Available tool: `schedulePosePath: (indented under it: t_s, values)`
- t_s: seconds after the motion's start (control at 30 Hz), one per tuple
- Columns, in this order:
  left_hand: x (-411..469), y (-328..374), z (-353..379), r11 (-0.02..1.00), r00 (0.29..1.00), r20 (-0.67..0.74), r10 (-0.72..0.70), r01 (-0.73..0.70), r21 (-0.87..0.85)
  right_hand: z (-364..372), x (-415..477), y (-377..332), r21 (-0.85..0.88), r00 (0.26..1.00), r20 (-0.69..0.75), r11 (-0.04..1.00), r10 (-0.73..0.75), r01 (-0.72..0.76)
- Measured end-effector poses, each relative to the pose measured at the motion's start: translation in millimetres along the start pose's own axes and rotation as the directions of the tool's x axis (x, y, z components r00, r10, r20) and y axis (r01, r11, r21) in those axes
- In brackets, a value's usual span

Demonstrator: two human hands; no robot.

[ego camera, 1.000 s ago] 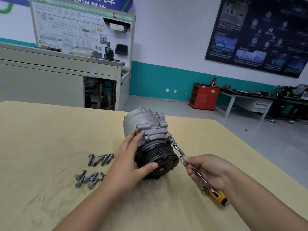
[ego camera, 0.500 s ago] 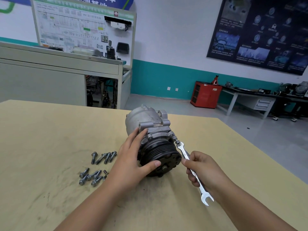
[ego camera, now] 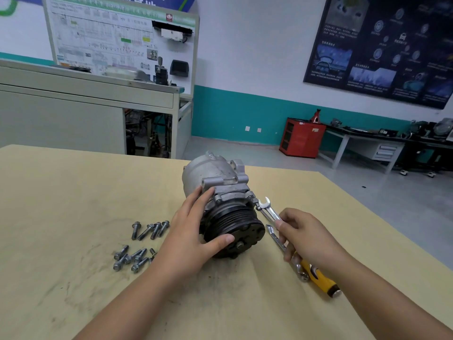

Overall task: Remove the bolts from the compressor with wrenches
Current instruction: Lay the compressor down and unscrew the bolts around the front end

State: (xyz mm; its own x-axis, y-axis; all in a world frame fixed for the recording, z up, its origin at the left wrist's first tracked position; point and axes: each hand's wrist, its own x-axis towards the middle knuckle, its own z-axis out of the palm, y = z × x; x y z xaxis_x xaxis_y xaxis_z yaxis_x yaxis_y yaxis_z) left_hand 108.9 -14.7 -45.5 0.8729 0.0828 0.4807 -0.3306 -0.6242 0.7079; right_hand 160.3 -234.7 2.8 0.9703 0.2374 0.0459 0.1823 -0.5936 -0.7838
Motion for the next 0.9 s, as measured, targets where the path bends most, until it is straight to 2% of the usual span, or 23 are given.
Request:
schedulePosePath:
  t_s: [0.07,0.13,0.2,0.3,0.5,0.63,0.8,0.9]
  values:
    - [-0.1,-0.4,-0.1,1.0,1.0,-0.001,0.001,-0.001,-0.001,0.2,1.0,-6.0,0.047,0.998,0.052,0.998,0.034,-0.036]
    - [-0.5,-0.4,0.0,1.0,1.0,-0.001,0.006,-0.006,-0.002,-0.2,3.7,-8.9,0.062,0.999,0.023,0.997,0.045,-0.046]
    - [-0.6,0.2,-0.2,1.0,1.0,0.003,0.009,-0.009,-0.001,-2.0,6.4,-8.4,0.149,0.997,-0.02,0.986,0.079,-0.075]
    - [-0.3,0.7,-1.0,1.0,1.0,0.005,0.004,-0.004,0.011,-3.1,7.4,-6.9,0.309,0.988,0.008,0.939,0.152,-0.147]
    - [-0.8,1.5,-0.9,1.0,1.0,0.007,0.005,-0.005,0.008,14.1,20.8,-5.1,0.461,0.98,0.008,0.869,0.198,-0.18]
    - [-1.6,-0.2,-0.4,1.0,1.0,-0.004,0.024,-0.024,0.002,30.7,30.7,-6.4,0.525,0.984,0.001,0.837,0.179,-0.153]
    - [-2.3,-3.4,0.6,0.999,0.999,-0.017,0.038,-0.038,-0.003,41.7,36.0,-2.0,0.554,0.972,-0.146,0.829,0.184,-0.074]
    - [-2.5,-4.0,1.4,0.999,0.999,-0.018,0.037,-0.038,-0.009,48.3,38.2,-0.3,0.596,0.966,-0.166,0.8,0.196,-0.06]
